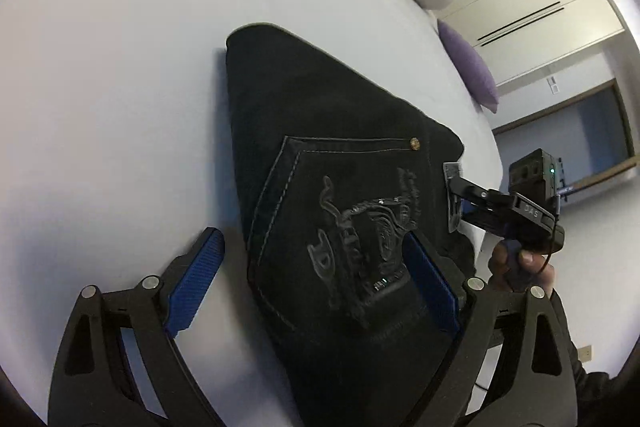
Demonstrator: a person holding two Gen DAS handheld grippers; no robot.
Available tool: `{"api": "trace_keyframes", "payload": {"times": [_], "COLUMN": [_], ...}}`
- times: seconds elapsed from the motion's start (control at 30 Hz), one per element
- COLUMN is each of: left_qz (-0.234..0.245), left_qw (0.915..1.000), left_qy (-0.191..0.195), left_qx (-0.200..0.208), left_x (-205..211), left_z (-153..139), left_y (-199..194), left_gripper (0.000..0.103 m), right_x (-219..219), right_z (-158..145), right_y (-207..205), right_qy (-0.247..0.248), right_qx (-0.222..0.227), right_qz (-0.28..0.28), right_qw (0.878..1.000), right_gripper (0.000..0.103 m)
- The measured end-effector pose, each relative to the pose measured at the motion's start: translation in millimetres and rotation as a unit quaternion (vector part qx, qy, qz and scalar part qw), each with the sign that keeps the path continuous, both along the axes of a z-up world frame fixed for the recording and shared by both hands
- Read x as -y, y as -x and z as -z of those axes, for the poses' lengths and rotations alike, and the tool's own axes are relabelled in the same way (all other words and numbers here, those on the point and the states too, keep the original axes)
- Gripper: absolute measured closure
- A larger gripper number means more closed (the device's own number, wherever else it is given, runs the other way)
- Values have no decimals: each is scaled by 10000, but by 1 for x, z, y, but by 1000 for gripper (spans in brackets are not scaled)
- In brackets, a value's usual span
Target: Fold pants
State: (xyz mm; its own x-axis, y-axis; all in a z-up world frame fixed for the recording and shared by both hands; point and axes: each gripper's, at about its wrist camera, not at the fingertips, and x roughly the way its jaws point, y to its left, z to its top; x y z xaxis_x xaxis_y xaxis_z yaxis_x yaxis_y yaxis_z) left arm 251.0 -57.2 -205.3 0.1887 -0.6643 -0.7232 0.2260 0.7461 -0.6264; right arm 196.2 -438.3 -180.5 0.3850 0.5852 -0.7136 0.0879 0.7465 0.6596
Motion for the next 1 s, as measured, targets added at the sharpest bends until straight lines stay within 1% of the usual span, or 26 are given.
{"api": "trace_keyframes", "payload": {"times": [0.03,0.1,0.13,0.17,0.2,0.23,0.3,0.33,0.37,0.4,0.47,0.5,0.57,0.63,0.7,0.77,0.83,0.87,1.0], "left_qz": [10,86,172,240,252,246,203,194,198,206,195,152,125,91,4,-110,-161,-180,-271], "left_qw": [10000,10000,9998,9996,9994,9994,9996,9997,9997,9997,9998,9999,9999,9996,9987,9977,9962,9947,9923], "left_qy": [15,7,13,-135,-192,-179,-131,-82,-62,-82,-79,-38,67,34,-67,-106,-287,-451,-787], "left_qx": [17,-47,-58,-116,-141,-154,-177,-151,-100,-48,28,33,88,250,501,658,809,909,921], "left_x": [0,8,13,19,19,21,24,24,29,31,30,26,18,9,-6,-21,-34,-41,-61], "left_z": [-2,1,1,4,4,4,5,3,5,3,-2,-5,-14,-30,-51,-67,-80,-85,-86], "left_y": [-1,-8,-10,-13,-11,-12,-15,-15,-17,-16,-14,-13,-17,-22,-35,-54,-76,-90,-135], "left_gripper": [12,17,24,43,51,55,65,68,74,78,81,82,82,83,83,83,83,83,83], "right_x": [-1,-3,-5,-8,-10,-11,-16,-20,-25,-31,-38,-41,-47,-55,-66,-80,-95,-107,-142], "right_z": [2,5,5,4,3,1,-4,-8,-14,-20,-32,-38,-54,-68,-82,-91,-95,-97,-92], "right_y": [-2,-6,-7,-9,-9,-8,-8,-6,-5,-3,-2,-2,-4,-9,-24,-45,-66,-82,-131], "right_qy": [-58,-110,-105,-37,52,148,326,432,623,818,1048,1076,1025,967,895,859,820,776,756], "right_qx": [13,-31,-51,-61,-60,-54,-1,43,111,179,324,406,582,746,909,1029,1102,1126,1120], "right_qz": [-10,5,-16,-67,-111,-149,-193,-208,-243,-275,-318,-337,-375,-441,-530,-609,-687,-735,-838], "right_qw": [10000,9999,9999,10000,9999,9998,9993,9988,9977,9961,9935,9928,9923,9915,9904,9891,9881,9879,9873], "right_gripper": [51,54,58,61,65,69,76,79,80,81,83,84,85,85,85,85,85,85,85]}}
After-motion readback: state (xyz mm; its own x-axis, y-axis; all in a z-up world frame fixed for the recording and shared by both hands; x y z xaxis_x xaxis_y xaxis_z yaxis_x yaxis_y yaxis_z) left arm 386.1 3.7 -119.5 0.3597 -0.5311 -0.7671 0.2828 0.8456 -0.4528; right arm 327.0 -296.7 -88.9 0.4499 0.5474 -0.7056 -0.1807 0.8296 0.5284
